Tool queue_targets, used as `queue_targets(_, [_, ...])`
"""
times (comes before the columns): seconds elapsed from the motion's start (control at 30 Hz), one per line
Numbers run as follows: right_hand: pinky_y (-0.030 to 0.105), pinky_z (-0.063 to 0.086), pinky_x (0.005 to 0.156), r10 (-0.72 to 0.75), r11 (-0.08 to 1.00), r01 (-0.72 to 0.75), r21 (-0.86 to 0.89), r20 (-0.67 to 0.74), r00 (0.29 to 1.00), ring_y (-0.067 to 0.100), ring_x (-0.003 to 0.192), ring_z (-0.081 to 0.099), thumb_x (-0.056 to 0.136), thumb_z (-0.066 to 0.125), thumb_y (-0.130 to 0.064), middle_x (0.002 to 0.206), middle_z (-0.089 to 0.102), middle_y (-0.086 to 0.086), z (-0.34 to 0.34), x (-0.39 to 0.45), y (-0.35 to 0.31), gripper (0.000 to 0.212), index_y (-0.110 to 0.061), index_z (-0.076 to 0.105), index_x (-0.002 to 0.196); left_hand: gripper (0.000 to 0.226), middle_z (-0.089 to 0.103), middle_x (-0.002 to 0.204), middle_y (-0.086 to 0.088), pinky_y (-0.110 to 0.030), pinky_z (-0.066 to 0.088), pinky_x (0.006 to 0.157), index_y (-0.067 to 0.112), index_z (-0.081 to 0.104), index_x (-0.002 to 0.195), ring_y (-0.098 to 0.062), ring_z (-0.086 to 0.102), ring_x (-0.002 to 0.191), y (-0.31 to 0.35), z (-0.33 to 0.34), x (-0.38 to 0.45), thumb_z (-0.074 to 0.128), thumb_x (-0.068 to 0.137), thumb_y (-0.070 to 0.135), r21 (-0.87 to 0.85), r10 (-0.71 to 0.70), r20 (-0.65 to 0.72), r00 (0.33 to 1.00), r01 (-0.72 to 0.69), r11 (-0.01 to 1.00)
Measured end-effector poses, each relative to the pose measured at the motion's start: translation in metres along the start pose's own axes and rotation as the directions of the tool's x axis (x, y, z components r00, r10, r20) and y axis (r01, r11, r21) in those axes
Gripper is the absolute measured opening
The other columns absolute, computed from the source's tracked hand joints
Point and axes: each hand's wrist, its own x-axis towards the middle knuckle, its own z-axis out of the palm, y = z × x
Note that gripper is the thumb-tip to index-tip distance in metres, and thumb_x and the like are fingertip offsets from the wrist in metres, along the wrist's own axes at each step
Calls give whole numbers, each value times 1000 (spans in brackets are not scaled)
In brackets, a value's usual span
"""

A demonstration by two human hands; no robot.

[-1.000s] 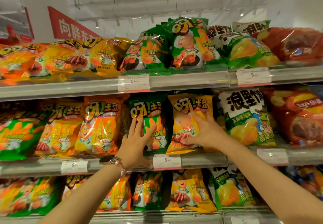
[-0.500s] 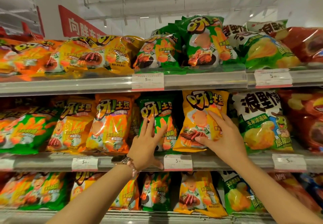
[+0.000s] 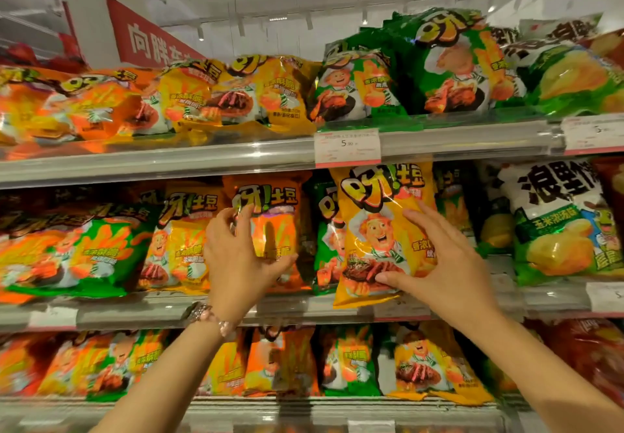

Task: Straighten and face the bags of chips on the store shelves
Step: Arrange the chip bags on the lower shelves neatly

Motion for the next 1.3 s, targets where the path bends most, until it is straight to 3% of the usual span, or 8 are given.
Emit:
queue_targets(0.1, [31, 24, 109, 6, 1000, -6, -4, 14, 1000, 5, 138, 23, 57, 82, -51, 142, 17, -30, 12, 1, -14, 95, -42, 36, 139, 129, 17, 152, -16, -52, 33, 110, 28, 8, 152, -33, 19, 140, -17, 2, 4, 71, 50, 79, -67, -164, 230, 959, 183, 981])
queue_targets(0.2, [32, 24, 110, 11, 1000, -11, -20, 0, 1000, 8, 140, 23, 58, 81, -51, 142, 16, -31, 21, 2, -24, 93, -43, 35, 139, 138, 26, 150, -15, -49, 39, 106, 35, -5, 151, -32, 30, 136, -23, 6, 8, 72, 45, 79, -127, -173, 336, 926, 227, 966])
queue_targets(0.33, [24, 19, 104, 8, 999, -9, -41, -17, 1000, 7, 139, 23, 59, 81, -51, 142, 15, -31, 33, 1, -35, 93, -42, 35, 139, 134, 41, 137, -14, -45, 44, 99, 29, 2, 152, -30, 41, 125, -25, 10, 10, 76, 49, 73, -143, -151, 318, 936, 205, 968])
queue_targets(0.57, [39, 31, 109, 43, 988, -48, -147, -35, 998, 16, 142, 23, 60, 78, -58, 155, 20, -14, 48, 6, -54, 95, -39, 34, 142, 124, 43, 136, -7, -36, 42, 99, 25, 12, 152, -24, 41, 125, -49, -19, 17, 85, 57, 54, -320, -107, 235, 966, 181, 930])
queue_targets(0.7, [37, 31, 108, 40, 980, -41, -194, -8, 999, 15, 143, 20, 62, 76, -60, 156, 18, -14, 62, 11, -72, 96, -37, 31, 144, 125, 43, 138, -4, -40, 43, 101, 25, 16, 152, -21, 41, 126, -78, -49, 18, 87, 53, 53, -325, -86, 200, 976, 148, 934])
queue_targets(0.83, [35, 28, 110, -3, 982, 8, -191, 27, 1000, 14, 143, 17, 64, 74, -62, 157, 15, -14, 90, 15, -94, 95, -38, 29, 145, 127, 47, 127, -3, -44, 47, 96, 29, 18, 150, -22, 46, 118, -107, -70, 15, 85, 47, 60, -298, -98, 181, 979, 150, 943])
queue_targets(1.0, [34, 22, 113, -35, 986, 39, -161, 29, 999, 16, 144, 15, 69, 74, -58, 158, 15, -7, 136, 27, -113, 92, -33, 29, 146, 128, 46, 134, -2, -49, 47, 97, 28, 16, 150, -23, 45, 124, -138, -86, 14, 82, 47, 65, -284, -111, 181, 977, 160, 945])
queue_targets(1.3, [38, 34, 107, 60, 985, -45, -166, 87, 994, 22, 144, 15, 74, 73, -53, 157, 13, 0, 189, 34, -120, 89, -28, 26, 146, 128, 42, 138, 1, -51, 46, 99, 35, 14, 148, -23, 42, 129, -163, -97, 11, 74, 42, 75, -326, -128, 205, 970, 191, 926])
